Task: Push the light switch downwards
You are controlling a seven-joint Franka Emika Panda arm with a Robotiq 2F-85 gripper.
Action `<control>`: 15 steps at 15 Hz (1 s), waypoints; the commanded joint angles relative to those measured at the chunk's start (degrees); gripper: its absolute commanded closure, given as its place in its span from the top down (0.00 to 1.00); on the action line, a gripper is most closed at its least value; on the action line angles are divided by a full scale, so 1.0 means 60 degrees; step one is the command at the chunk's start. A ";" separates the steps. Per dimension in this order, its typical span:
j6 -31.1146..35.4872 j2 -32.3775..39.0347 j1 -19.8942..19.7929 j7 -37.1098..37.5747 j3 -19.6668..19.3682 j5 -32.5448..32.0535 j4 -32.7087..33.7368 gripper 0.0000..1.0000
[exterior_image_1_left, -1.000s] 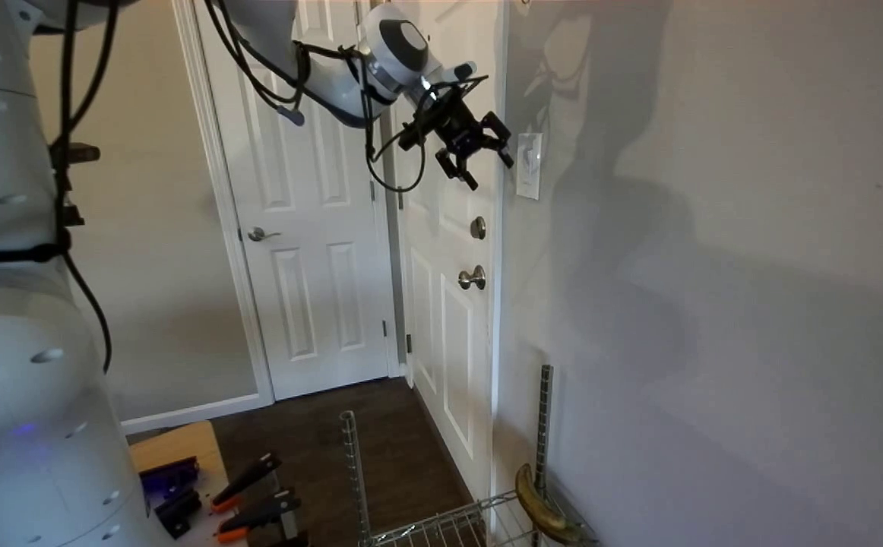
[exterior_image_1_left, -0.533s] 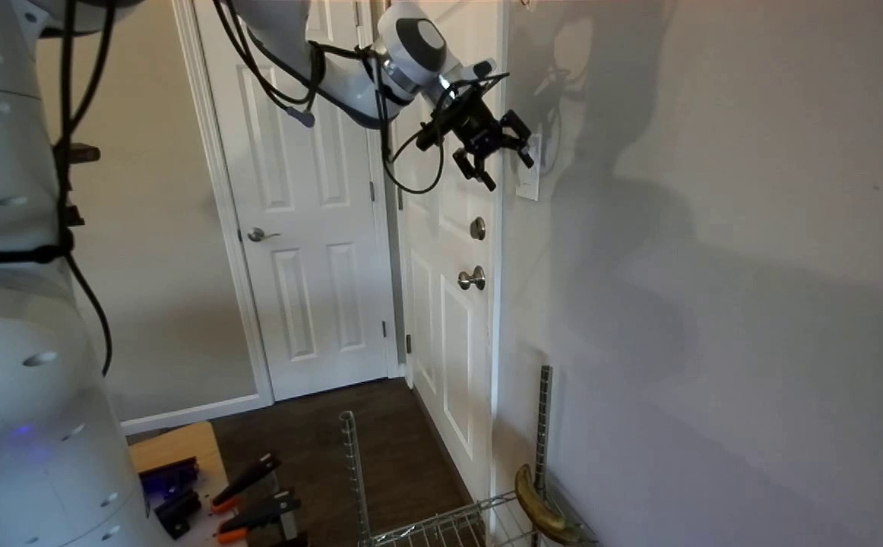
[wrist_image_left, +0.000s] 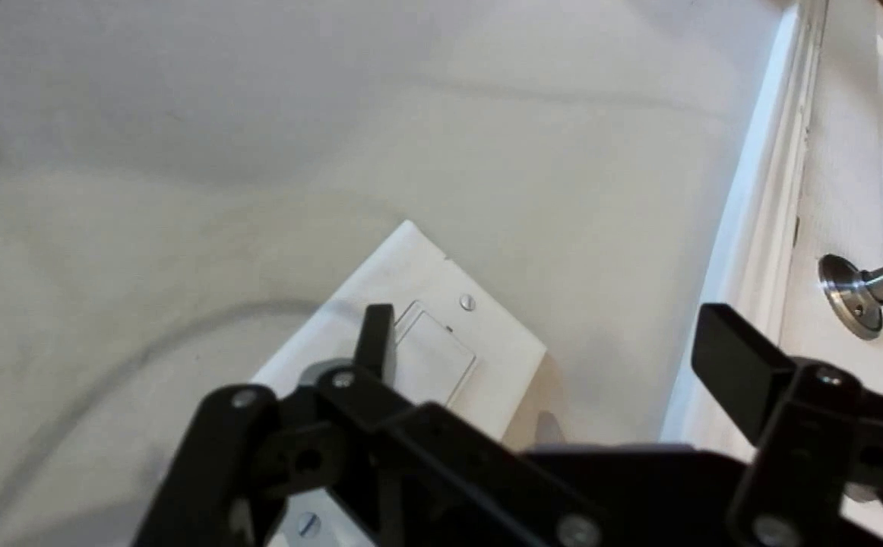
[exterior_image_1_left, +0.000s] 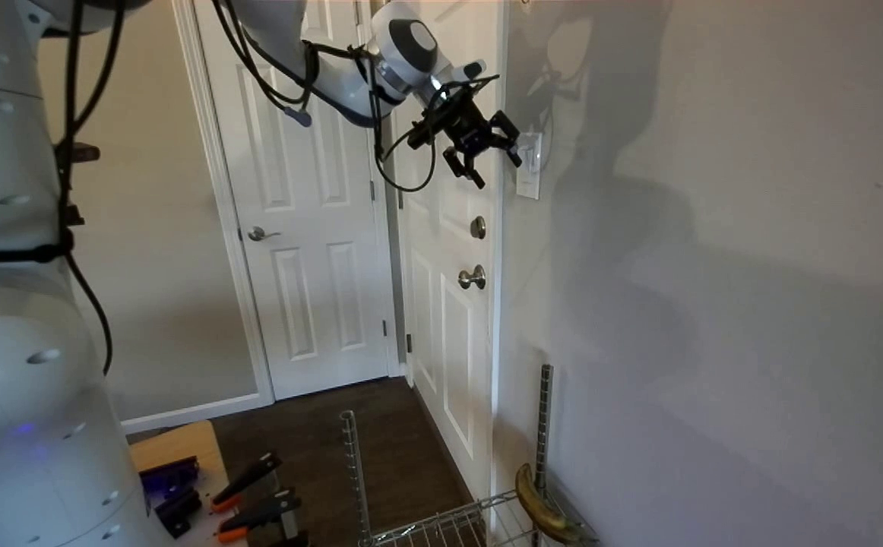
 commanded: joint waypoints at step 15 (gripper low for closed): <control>0.0245 0.0941 0.0117 -0.0802 -0.0106 -0.0876 0.1206 1.00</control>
